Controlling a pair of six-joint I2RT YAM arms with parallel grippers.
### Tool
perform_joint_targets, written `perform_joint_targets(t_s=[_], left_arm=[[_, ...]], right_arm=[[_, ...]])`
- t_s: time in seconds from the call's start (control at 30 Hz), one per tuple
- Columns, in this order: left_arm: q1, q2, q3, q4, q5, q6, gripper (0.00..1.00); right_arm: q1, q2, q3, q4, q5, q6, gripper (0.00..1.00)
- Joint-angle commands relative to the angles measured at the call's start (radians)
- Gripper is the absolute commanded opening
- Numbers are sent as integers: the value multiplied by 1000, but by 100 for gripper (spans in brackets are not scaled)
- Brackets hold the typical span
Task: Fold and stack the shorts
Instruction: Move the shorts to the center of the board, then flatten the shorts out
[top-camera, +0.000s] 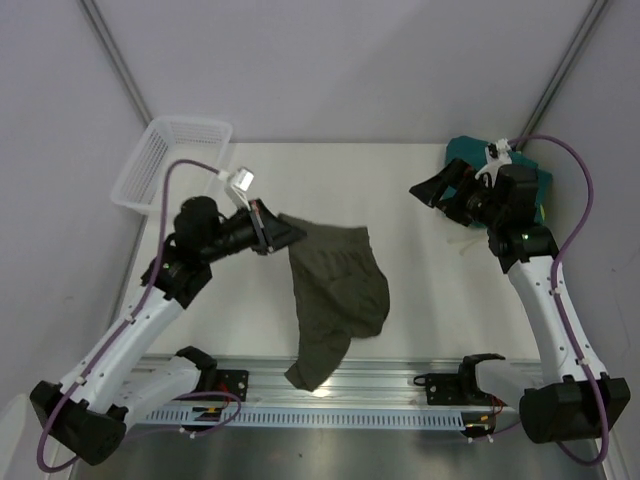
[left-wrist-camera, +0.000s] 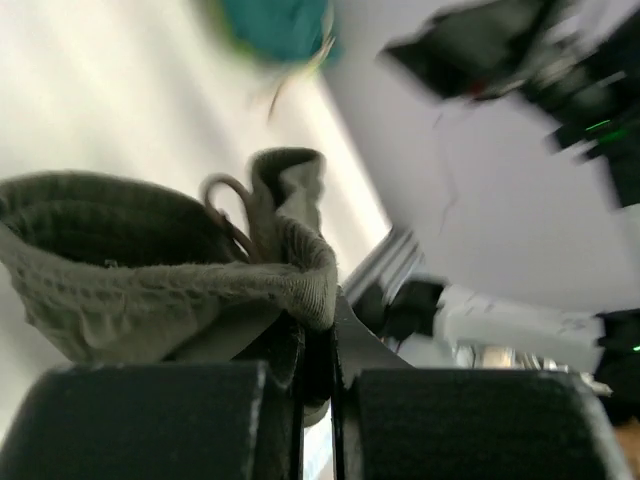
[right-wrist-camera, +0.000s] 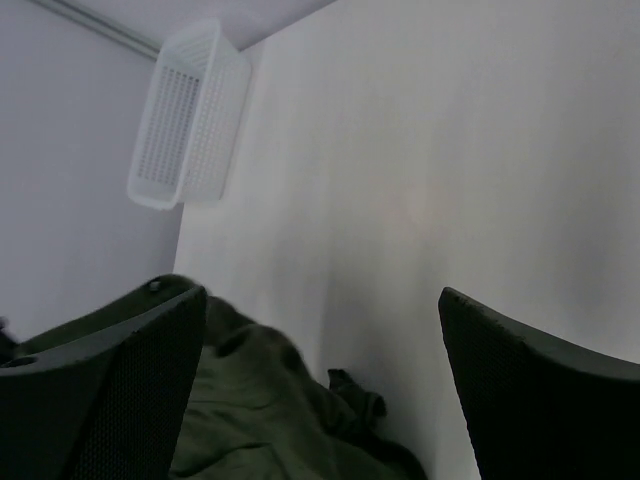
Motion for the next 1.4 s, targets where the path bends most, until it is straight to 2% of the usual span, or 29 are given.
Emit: perform_joint_targets(t_s=[0.0,0.17,0.27,0.3,0.37,0.4,0.43,0.5,0.53,0.63,0.77,0.9,1.07,1.13,1.23,1.3,1.33,1.37], left_arm=[[-60,-67,-131,-34,0,-43,1],[-61,-50,-277,-221,27,-37,2],[-61,-15,-369,-280,-6,-34,10],[-61,-1,-377,-307,-58,-30,14],[-59,46,-380,-373,-89,-7,29],[-61,57,-378,-395,-106,-3,39],[-61,63,-346,-463,-168,-3,72],[-61,59,-315,-525,-232,9,96],[-61,48,-261,-571,-282,16,99],[-61,-10,-170,-636,-360,52,99],[-61,-32,14,-722,-416,66,99],[-61,-46,70,-739,-418,46,99],[-59,-53,94,-729,-393,35,99],[-59,-49,113,-734,-384,41,99],[-57,-30,134,-749,-384,55,99],[-54,-10,143,-752,-381,59,99],[-48,-1,156,-749,-365,63,99],[-45,17,159,-746,-356,64,99]], right_arm=[[-3,-75,-65,16,-139,-24,100],[10,-128,-237,10,-280,-12,99],[68,-173,-323,-1,-259,-9,100],[87,-181,-340,2,-246,-7,100],[146,-169,-375,22,-219,-1,100],[173,-155,-378,28,-205,-1,100],[197,-138,-381,39,-187,-1,100],[286,-103,-385,71,-157,-15,99],[315,-69,-385,89,-128,-19,99],[395,-2,-386,177,-102,-27,100],[435,124,-351,243,-111,-45,93],[486,226,-331,321,-110,-52,88],[492,322,-317,384,-122,-42,83],[495,364,-319,462,-149,-33,80],[504,395,-302,514,-166,-29,55],[510,370,-279,520,-145,-42,41],[521,356,-271,519,-139,-51,28],[527,341,-262,514,-133,-58,19]])
